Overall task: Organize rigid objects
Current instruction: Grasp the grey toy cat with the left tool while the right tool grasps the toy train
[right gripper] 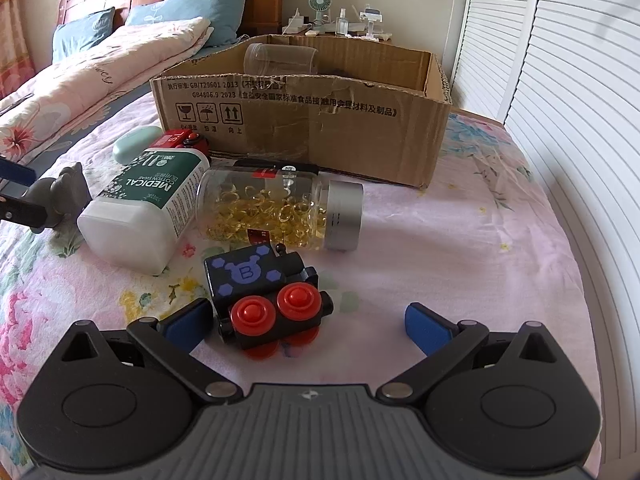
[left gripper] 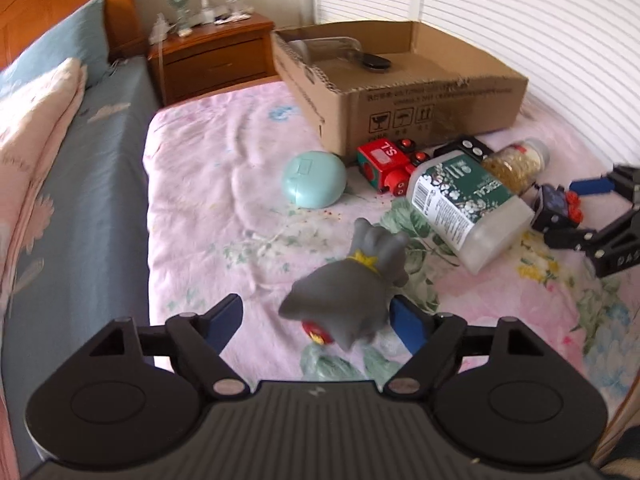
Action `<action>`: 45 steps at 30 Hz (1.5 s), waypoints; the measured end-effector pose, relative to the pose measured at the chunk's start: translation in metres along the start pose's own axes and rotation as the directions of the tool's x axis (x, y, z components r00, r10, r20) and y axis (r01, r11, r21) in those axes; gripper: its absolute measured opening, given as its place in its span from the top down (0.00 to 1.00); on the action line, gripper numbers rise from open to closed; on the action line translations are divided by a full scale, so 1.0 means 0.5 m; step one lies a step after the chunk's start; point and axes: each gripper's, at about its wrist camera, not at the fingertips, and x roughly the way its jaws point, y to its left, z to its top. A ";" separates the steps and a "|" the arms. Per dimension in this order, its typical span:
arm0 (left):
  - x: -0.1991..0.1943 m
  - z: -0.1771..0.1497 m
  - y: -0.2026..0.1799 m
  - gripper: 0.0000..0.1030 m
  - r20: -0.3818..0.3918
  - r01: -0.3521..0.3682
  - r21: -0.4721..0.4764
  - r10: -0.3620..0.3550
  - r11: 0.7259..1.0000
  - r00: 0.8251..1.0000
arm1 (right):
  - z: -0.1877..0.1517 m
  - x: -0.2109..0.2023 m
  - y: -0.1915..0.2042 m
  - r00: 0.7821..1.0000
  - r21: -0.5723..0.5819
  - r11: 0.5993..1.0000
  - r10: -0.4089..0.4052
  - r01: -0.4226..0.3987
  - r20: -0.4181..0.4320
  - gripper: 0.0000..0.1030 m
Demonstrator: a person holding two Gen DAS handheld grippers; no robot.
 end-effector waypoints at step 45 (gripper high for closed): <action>0.106 0.073 -0.043 0.21 -0.004 -0.016 -0.110 0.016 0.994 1.000 | 0.026 -0.001 0.033 0.988 -0.265 0.953 0.157 -0.146 0.017 0.32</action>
